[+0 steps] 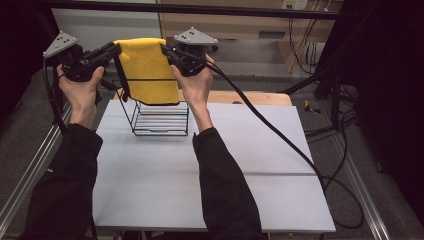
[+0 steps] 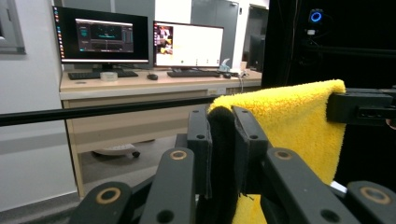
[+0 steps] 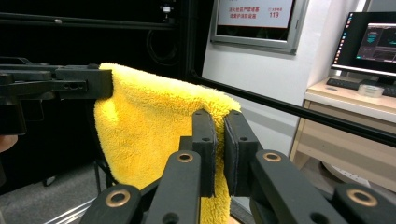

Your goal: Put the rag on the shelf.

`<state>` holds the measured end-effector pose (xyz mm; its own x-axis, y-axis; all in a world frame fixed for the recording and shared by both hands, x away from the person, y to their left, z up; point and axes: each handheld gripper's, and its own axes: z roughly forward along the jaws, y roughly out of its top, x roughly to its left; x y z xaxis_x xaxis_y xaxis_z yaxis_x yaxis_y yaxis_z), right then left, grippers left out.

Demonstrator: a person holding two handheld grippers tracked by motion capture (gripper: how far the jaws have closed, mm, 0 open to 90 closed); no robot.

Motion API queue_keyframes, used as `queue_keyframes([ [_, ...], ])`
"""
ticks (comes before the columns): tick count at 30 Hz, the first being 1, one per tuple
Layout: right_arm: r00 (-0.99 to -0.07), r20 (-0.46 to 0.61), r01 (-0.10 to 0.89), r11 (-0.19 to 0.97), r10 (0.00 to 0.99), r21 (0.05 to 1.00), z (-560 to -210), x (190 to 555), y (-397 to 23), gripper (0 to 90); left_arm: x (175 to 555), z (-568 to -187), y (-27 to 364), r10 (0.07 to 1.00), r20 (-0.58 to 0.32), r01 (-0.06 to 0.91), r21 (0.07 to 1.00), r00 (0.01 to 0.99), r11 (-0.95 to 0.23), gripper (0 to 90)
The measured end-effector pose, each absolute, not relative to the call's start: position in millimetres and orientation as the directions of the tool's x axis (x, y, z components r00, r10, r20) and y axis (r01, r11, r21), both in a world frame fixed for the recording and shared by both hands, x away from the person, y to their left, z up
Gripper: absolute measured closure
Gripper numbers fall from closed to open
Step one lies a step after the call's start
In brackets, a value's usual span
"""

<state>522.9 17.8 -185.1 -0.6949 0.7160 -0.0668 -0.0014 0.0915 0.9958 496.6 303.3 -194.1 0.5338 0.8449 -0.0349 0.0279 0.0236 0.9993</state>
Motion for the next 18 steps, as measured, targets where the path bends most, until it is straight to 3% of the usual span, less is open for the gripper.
queue_keyframes([
  [18, -0.714, -0.11, -0.004, 0.153, 0.691, 0.988, -195.9, 499.4, 20.2, 84.2, 471.2, -210.9, 309.0, 0.839, -0.008, 0.059, 0.998, 0.544, -0.029, 78.1],
])
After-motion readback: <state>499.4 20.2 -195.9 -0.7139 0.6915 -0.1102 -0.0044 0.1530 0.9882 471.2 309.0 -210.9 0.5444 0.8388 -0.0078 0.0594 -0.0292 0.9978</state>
